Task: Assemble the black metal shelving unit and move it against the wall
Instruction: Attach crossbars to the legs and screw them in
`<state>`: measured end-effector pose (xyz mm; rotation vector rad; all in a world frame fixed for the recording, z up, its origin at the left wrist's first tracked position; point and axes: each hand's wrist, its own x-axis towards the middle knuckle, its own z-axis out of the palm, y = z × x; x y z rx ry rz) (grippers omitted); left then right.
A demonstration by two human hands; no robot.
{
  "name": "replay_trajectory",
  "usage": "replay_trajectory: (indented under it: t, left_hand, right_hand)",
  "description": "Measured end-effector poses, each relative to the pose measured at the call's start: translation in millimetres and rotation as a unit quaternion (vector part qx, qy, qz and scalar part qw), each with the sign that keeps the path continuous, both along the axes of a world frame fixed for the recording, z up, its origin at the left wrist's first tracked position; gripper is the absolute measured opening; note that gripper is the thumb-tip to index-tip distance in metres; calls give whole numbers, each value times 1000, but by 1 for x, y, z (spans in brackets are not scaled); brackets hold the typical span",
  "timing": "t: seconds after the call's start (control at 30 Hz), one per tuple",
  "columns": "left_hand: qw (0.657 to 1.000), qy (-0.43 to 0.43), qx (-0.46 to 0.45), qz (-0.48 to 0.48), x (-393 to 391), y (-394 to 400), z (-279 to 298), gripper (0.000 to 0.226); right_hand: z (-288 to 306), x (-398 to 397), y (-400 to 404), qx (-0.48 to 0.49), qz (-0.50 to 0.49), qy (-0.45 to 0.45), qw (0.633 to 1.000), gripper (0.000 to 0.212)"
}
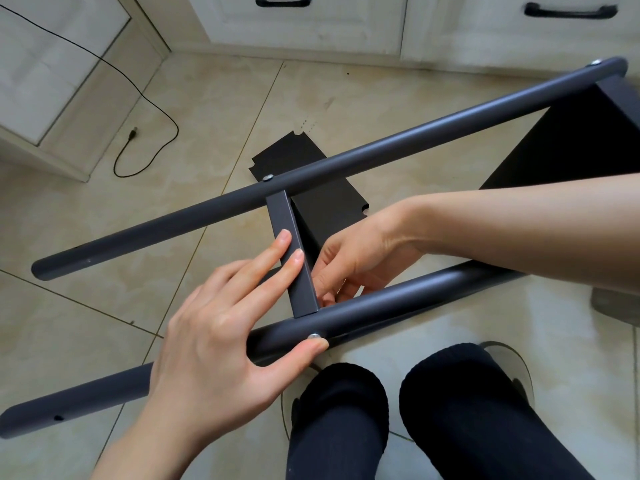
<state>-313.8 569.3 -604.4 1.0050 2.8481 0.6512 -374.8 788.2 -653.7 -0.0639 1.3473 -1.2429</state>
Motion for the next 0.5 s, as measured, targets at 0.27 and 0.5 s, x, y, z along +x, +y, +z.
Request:
replay_trajectory:
  t: [0.27, 0.5]
  left_hand:
    - [1000, 3, 0, 4, 0, 1, -1, 74]
    - [1000, 2, 2, 4, 0, 1, -1, 73]
  right_hand:
    - [4, -2, 2, 10, 6, 0, 1000, 20]
    - [3, -2, 2, -10, 6, -4, 1000, 24]
